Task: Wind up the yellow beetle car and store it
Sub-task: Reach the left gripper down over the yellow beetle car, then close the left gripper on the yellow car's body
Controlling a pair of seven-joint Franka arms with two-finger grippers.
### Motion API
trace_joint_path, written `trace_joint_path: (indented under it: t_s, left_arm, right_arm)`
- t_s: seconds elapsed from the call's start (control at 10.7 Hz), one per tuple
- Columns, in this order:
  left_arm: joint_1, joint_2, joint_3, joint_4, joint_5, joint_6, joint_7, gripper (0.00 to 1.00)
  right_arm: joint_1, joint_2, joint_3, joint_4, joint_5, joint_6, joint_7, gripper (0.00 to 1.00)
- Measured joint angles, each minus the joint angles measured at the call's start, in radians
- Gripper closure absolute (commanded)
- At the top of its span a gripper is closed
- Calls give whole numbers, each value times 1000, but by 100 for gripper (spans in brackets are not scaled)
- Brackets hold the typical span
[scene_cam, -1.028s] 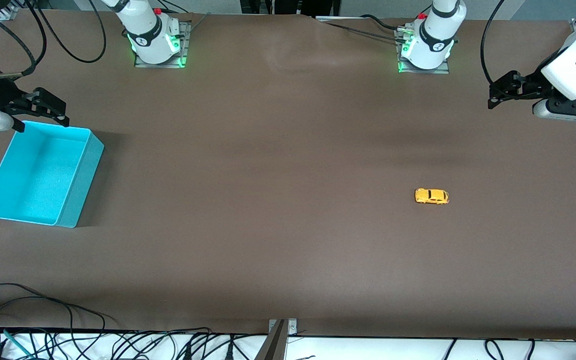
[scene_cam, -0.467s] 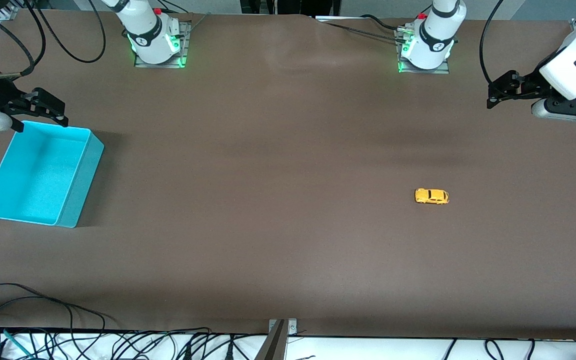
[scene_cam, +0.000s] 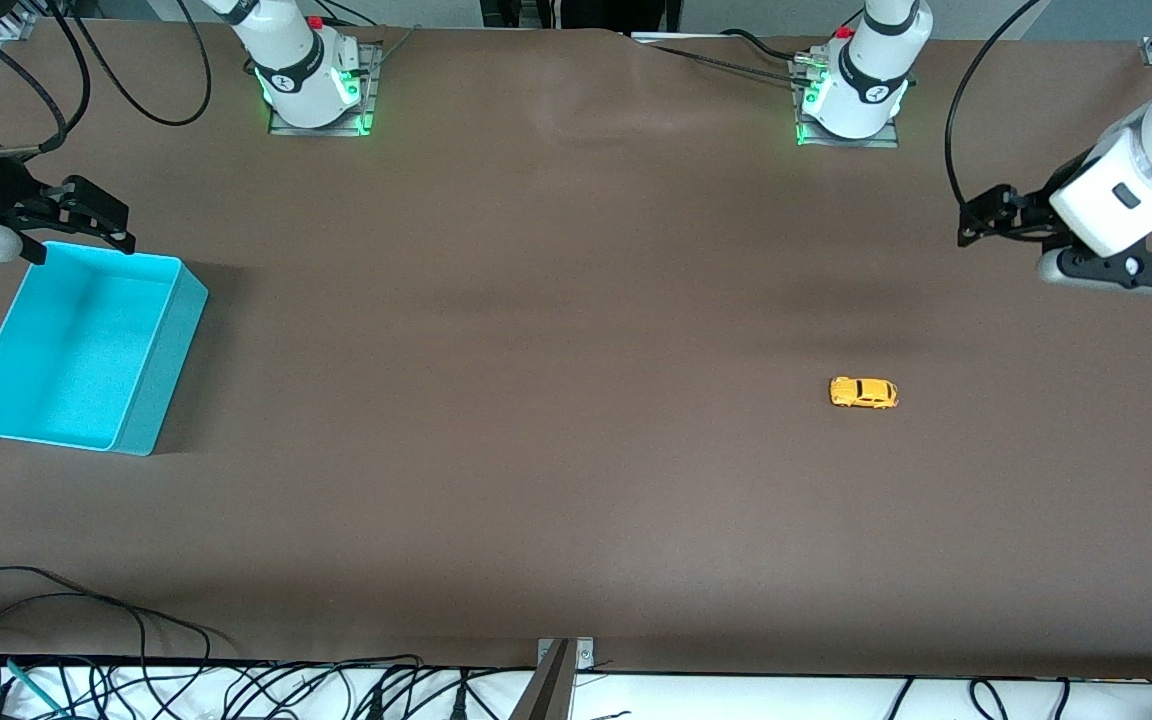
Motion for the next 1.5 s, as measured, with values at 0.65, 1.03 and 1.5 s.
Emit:
trace_joint_path:
  t_s: [0.65,1.03,1.5]
  left_arm:
    - [-18,136,-21,-57,53,214,516,0]
    - [-28,147,-22,-304,67,485,813,0]
    - [-17,220,-19,-540,69,854,1180,0]
  right_arm:
    - [-1,0,-2,0,0,-3,0,0]
    - [-1,0,-2,-1,0,-4,0,0]
    - [-1,0,-17,-2,0,-4,0,0]
